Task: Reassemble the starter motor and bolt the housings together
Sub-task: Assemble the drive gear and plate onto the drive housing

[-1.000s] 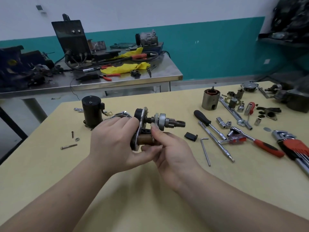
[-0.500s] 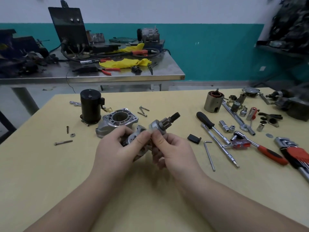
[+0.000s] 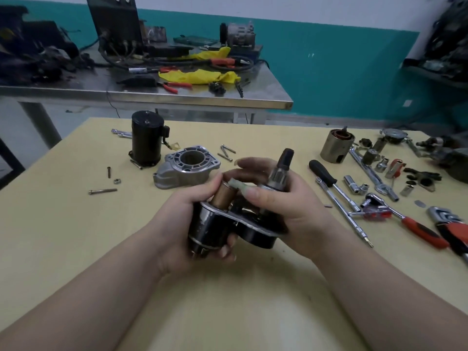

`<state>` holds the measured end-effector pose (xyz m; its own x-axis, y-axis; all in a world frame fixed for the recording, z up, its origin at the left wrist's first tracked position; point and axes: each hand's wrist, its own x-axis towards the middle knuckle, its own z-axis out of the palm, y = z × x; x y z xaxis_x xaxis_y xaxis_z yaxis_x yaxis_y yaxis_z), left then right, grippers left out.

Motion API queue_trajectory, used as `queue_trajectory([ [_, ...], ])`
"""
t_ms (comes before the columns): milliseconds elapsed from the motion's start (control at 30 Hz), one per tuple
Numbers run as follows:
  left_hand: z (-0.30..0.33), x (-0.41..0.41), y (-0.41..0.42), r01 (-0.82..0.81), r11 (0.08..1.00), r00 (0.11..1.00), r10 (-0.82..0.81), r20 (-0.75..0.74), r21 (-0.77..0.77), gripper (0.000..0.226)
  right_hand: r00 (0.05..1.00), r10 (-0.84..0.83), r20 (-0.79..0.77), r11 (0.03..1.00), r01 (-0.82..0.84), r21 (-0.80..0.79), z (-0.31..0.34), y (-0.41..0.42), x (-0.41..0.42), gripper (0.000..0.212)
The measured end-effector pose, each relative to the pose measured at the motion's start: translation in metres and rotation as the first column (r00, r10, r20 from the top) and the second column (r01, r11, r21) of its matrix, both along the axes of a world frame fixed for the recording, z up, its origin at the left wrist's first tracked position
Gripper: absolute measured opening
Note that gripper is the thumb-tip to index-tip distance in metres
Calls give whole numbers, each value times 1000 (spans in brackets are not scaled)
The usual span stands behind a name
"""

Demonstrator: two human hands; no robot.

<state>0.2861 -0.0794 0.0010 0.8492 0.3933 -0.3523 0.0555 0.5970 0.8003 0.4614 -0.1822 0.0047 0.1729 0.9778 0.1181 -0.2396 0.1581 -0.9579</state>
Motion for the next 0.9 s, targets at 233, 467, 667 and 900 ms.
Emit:
queue_trajectory([
  [233, -5, -7, 8, 184, 982, 983, -184, 9, -38, 71, 990, -88, -114, 996, 84, -35, -3, 0, -2, 37],
  [467, -12, -2, 12, 286, 950, 958, -280, 64, -126, 51, 986, -121, -117, 991, 113, -75, -5, -3, 1, 40],
  [667, -13, 1, 14, 270, 953, 963, -263, 66, -139, 50, 993, -43, -107, 999, 41, -18, -3, -4, 3, 41],
  [900, -15, -2, 13, 319, 941, 945, -306, 115, -114, 48, 995, -26, -95, 999, 23, -27, -5, -3, 5, 37],
])
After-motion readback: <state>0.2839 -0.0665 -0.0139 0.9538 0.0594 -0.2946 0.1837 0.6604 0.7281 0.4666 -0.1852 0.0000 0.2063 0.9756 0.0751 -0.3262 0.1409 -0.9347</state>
